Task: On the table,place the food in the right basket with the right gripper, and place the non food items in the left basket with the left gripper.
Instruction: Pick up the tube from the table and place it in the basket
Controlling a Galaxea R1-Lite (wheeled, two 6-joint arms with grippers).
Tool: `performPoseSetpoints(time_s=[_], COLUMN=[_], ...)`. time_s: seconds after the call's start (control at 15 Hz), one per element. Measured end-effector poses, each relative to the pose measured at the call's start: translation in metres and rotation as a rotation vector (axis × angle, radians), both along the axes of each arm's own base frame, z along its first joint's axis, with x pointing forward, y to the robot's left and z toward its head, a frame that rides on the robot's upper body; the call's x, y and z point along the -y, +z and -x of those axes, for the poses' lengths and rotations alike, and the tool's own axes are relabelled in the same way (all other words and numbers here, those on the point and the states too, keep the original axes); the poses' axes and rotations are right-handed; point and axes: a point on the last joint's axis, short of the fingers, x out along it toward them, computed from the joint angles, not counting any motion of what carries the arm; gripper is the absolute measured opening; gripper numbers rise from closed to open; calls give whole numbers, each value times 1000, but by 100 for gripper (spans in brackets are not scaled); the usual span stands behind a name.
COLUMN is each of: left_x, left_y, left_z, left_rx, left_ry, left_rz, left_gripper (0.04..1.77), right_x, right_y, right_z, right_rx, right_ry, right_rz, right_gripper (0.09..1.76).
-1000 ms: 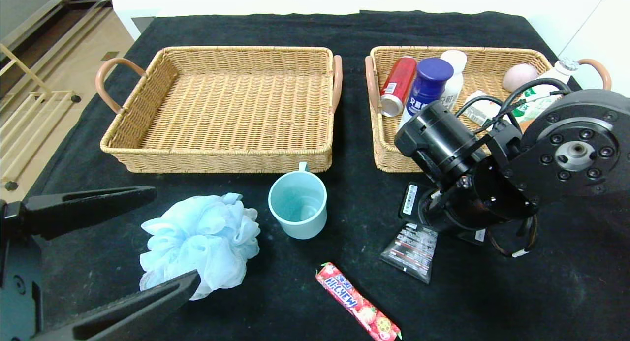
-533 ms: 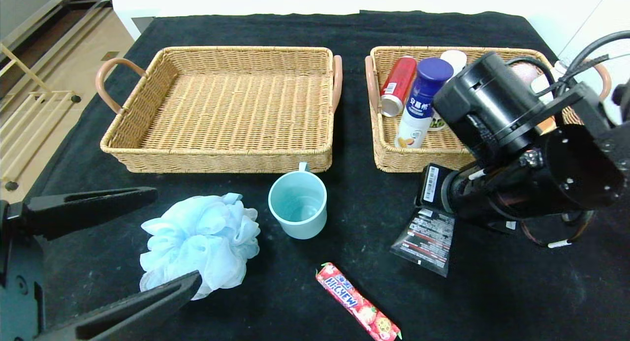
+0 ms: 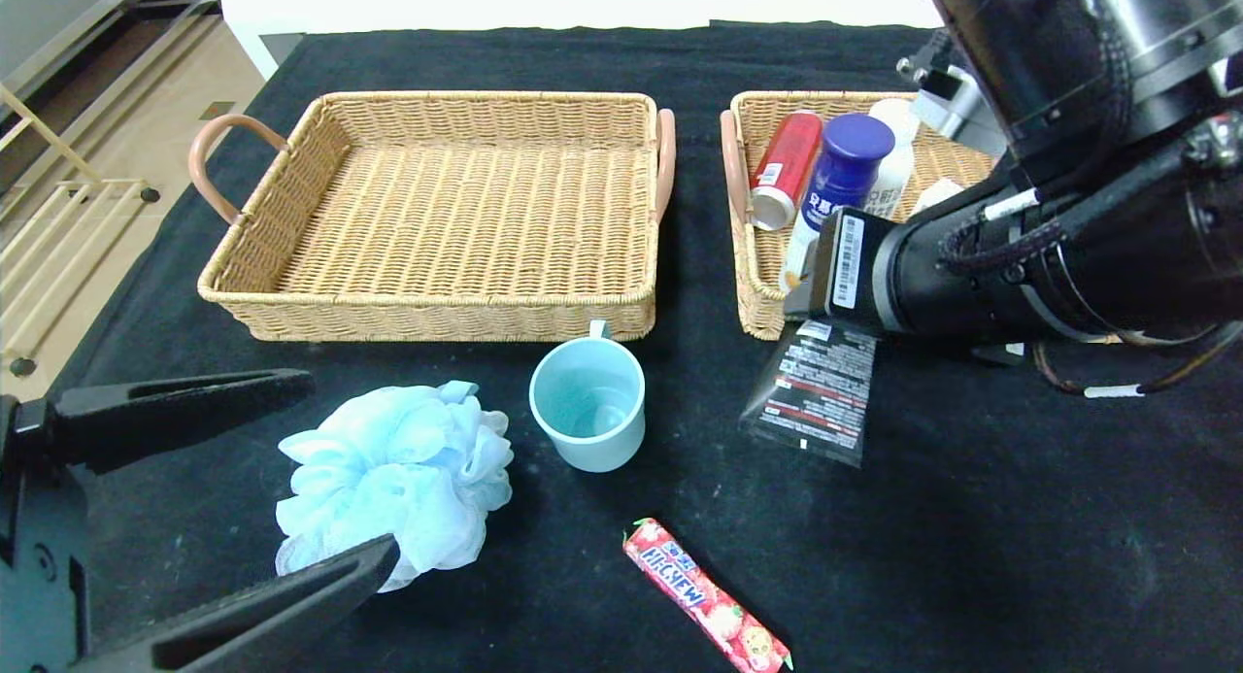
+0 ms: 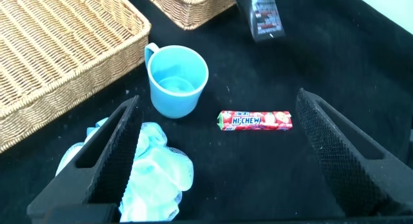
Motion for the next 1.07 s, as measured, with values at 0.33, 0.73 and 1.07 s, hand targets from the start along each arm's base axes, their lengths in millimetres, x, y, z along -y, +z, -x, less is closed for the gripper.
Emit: performPoseSetpoints(time_s=[0.33,0.73,1.07], left_x=[-2,-4,-4], left_y=[3,7,10], left_z=[1,0,0], left_rx=[11,24,30], left_ry=[12,43,46], left_rz=[9,17,22], left_gripper=[172,172,172], right_x=[-26,-60,-83], right_y=[31,28,14], right_z=[3,-17,-48], right_rx=[219,392,535], right_ry=[132,187,189], right_rz=[-70,-109,-76], right_gripper=[80,80,80])
